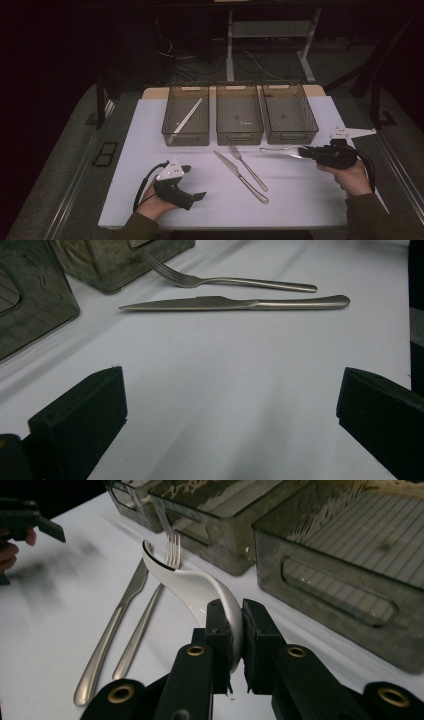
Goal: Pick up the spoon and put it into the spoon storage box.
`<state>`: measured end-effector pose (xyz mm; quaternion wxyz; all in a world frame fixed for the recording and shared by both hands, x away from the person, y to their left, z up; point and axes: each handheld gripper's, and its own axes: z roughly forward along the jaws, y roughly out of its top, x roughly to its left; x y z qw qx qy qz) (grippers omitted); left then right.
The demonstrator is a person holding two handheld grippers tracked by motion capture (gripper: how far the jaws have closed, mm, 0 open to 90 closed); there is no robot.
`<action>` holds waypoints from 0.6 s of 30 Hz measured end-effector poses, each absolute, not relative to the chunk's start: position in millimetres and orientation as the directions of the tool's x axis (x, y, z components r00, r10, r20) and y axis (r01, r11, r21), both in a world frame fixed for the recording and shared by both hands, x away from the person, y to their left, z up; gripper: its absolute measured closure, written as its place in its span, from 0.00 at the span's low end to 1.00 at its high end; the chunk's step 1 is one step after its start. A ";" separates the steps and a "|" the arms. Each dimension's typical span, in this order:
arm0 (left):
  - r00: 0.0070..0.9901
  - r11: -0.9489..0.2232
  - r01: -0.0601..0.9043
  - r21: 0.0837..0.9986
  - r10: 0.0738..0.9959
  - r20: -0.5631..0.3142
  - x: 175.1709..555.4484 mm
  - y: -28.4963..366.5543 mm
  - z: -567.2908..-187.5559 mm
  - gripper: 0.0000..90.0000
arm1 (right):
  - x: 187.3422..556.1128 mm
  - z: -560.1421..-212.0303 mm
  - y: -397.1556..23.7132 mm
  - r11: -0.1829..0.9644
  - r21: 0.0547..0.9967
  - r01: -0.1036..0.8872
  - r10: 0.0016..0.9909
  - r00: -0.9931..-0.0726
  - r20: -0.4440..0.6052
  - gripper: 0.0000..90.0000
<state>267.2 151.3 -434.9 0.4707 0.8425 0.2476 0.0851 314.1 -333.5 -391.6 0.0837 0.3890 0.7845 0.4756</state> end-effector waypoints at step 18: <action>0.864 -0.431 0.338 0.837 0.495 -0.094 266.8 150.4 -434.7 0.00 | 344.8 -377.1 -301.2 0.215 0.843 0.493 0.703 -0.677 0.216 0.92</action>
